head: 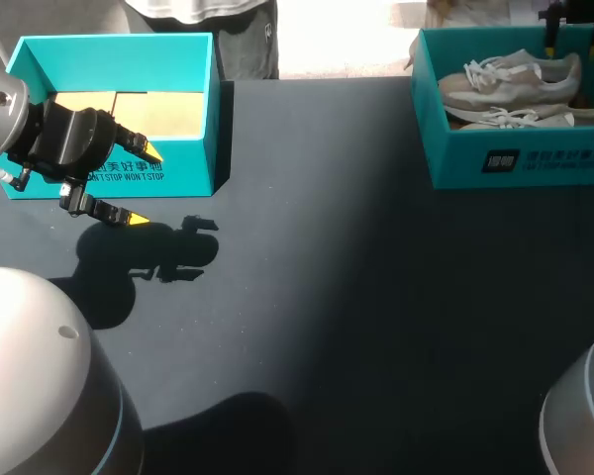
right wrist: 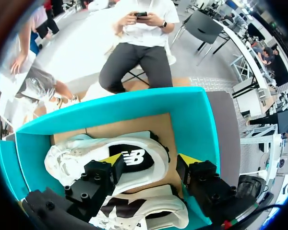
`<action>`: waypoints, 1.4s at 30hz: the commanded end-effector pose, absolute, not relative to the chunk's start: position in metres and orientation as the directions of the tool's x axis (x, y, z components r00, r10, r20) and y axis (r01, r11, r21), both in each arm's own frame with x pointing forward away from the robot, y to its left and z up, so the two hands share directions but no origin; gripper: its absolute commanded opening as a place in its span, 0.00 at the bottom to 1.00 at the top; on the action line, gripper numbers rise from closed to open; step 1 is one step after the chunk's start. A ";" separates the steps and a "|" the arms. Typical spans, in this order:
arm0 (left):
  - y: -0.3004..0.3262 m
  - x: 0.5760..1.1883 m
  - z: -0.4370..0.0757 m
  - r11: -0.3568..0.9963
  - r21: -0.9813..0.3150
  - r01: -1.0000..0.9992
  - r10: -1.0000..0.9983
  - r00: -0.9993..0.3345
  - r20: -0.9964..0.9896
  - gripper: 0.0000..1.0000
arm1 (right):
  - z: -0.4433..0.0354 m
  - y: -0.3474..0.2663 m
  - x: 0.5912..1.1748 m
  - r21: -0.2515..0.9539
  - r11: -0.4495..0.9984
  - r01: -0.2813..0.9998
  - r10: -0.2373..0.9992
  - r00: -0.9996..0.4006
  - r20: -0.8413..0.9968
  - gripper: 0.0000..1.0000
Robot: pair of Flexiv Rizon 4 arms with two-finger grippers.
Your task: Take the shoe out of the shoebox, open the shoe tongue, remove and reinsert the insole, then place the shoe into the shoebox
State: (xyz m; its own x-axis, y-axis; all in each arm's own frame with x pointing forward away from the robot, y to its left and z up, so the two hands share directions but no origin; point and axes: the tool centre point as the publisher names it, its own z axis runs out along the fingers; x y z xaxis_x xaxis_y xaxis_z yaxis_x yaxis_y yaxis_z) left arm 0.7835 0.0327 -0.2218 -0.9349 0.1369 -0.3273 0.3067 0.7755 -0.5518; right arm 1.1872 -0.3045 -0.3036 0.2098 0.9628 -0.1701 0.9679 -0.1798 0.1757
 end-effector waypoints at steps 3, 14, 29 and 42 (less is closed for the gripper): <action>0.033 0.783 -0.221 0.777 -0.550 0.307 0.139 -0.935 -0.327 1.00 | -0.270 -0.312 1.165 0.195 -0.195 0.961 0.958 0.229 -0.174 0.74; 0.033 0.783 -0.221 0.777 -0.550 0.307 0.139 -0.935 -0.327 1.00 | -0.241 -0.304 1.143 0.184 -0.250 0.951 0.954 0.274 -0.119 1.00; 0.017 0.764 -0.195 0.858 -0.438 0.267 0.116 -0.933 -0.342 1.00 | -0.249 -0.297 1.126 0.136 -0.227 0.964 0.958 0.247 -0.148 1.00; 0.041 0.749 -0.170 0.776 -0.495 -0.392 -0.553 -0.799 -0.235 1.00 | -0.255 -0.259 1.022 -0.019 -0.186 0.982 0.979 0.184 -0.091 1.00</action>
State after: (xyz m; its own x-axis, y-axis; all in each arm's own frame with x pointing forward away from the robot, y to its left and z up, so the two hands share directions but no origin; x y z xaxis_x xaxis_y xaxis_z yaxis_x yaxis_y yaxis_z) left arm 0.7624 0.0382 -0.1710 -0.9477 -0.2082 -0.2420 -0.0712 0.8767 -0.4757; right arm 1.0504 -0.2665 -0.2594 0.1847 0.9792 -0.0842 0.9802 -0.1898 -0.0569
